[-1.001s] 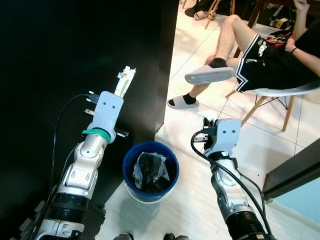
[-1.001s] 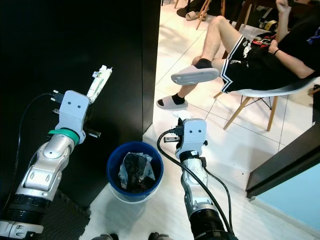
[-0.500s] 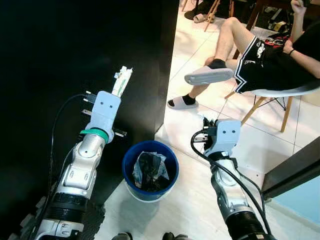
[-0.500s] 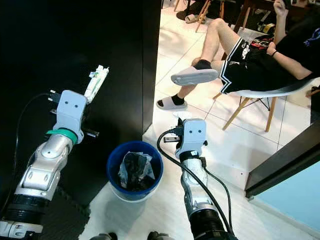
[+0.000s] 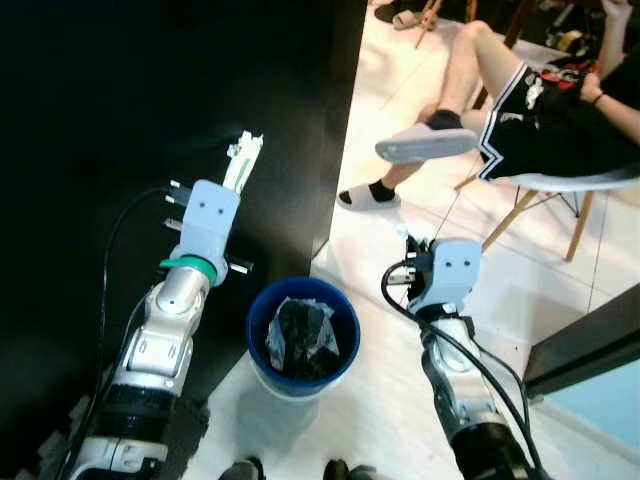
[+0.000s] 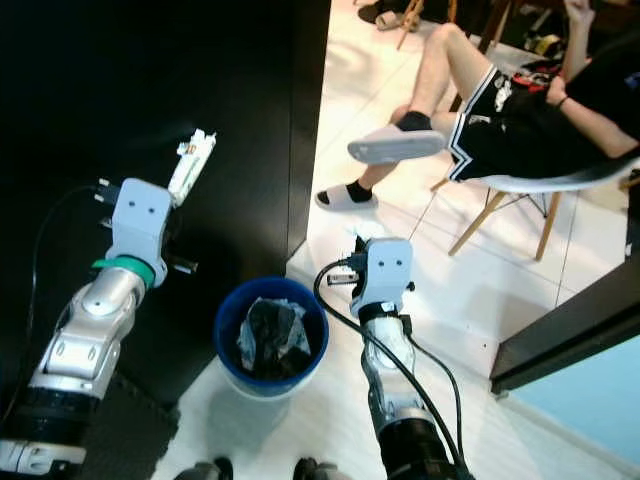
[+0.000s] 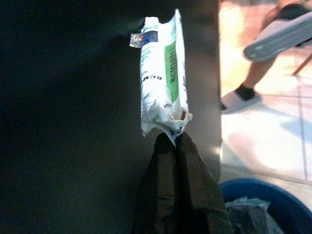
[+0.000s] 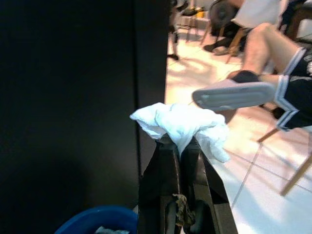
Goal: Clean up the room
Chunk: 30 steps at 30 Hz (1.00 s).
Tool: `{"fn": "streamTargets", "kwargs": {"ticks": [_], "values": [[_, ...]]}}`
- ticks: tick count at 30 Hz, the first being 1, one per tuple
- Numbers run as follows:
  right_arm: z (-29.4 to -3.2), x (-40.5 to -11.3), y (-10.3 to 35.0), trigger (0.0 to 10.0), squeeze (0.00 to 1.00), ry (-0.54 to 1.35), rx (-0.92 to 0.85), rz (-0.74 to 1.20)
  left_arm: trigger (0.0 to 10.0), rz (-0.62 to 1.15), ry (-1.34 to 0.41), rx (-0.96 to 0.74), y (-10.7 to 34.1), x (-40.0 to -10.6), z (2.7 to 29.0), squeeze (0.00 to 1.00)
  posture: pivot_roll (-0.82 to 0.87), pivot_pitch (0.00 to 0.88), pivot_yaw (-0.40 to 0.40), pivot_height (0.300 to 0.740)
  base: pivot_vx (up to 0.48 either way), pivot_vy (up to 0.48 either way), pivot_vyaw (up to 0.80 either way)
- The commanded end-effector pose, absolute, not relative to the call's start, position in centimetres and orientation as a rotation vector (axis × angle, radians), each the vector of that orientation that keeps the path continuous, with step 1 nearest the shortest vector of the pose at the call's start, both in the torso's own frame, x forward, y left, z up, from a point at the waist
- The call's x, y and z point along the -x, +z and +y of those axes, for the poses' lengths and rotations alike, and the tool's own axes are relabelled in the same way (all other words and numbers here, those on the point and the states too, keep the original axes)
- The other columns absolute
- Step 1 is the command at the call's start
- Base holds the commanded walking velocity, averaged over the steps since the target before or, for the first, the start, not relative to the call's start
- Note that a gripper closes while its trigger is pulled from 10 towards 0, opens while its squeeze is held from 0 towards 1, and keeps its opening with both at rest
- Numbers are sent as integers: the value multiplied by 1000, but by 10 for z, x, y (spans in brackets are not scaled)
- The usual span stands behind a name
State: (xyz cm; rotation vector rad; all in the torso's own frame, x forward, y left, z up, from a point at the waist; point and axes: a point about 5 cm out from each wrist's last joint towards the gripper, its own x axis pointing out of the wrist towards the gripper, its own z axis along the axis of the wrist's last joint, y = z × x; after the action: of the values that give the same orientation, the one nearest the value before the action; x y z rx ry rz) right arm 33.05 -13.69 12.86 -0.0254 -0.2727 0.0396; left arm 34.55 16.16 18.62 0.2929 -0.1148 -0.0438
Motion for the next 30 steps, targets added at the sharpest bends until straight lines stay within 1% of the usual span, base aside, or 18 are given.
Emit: {"fn": "streamTargets", "kwargs": {"ticks": [1, 15, 17, 18, 19, 21, 22, 23, 24, 25, 26, 27, 29, 30], "values": [[-143, -328, 121, 10000, 0, 26, 34, -249, 10000, -85, -48, -284, 179, -345, 159, 0, 109, 133, 51, 740, 0, 0, 0], [-144, -328, 121, 10000, 0, 26, 34, -250, 10000, -64, -58, -238, 178, -346, 158, 0, 107, 128, 54, 740, 0, 0, 0], [-143, -328, 120, 10000, 0, 30, 37, -247, 10000, 0, -148, -198, 170, -344, 154, 0, 107, 128, 54, 740, 0, 0, 0], [-143, -328, 120, 10000, 0, 30, 37, -247, 10000, 0, -148, -198, 170, -344, 154, 0, 107, 128, 54, 740, 0, 0, 0], [-143, -327, 119, 10000, 0, 32, 38, -241, 10000, 52, -226, -190, 164, -342, 150, 0, 107, 128, 54, 740, 0, 0, 0], [-143, -327, 119, 10000, 0, 32, 38, -241, 10000, 52, -226, -190, 164, -342, 150, 0, 107, 128, 54, 740, 0, 0, 0], [-143, -327, 115, 10000, 0, 39, 42, -223, 10000, 107, -330, -228, 155, -339, 147, 0, 109, 133, 52, 740, 0, 0, 0], [-142, -327, 112, 10000, 0, 43, 45, -211, 10000, 143, -396, -258, 149, -337, 145, 0, 106, 139, 51, 740, 0, 0, 0], [-142, -327, 112, 10000, 0, 43, 45, -211, 10000, 143, -396, -258, 149, -337, 145, 0, 106, 139, 51, 740, 0, 0, 0], [-140, -327, 110, 10000, 0, 53, 46, -197, 10000, 189, -453, -291, 141, -337, 145, 0, 104, 146, 53, 740, 0, 0, 0], [-140, -327, 110, 10000, 0, 53, 46, -197, 10000, 189, -453, -291, 141, -337, 145, 0, 104, 146, 53, 740, 0, 0, 0], [-137, -328, 109, 10000, 0, 66, 44, -191, 10000, 220, -489, -325, 133, -339, 146, 0, 100, 154, 52, 740, 0, 0, 0], [-127, -332, 110, 10000, 0, 99, 48, -184, 10000, 311, -531, -327, 113, -347, 146, 0, 94, 161, 52, 740, 0, 0, 0], [-127, -332, 110, 10000, 0, 99, 48, -184, 10000, 311, -531, -327, 113, -347, 146, 0, 94, 161, 52, 740, 0, 0, 0]]}}
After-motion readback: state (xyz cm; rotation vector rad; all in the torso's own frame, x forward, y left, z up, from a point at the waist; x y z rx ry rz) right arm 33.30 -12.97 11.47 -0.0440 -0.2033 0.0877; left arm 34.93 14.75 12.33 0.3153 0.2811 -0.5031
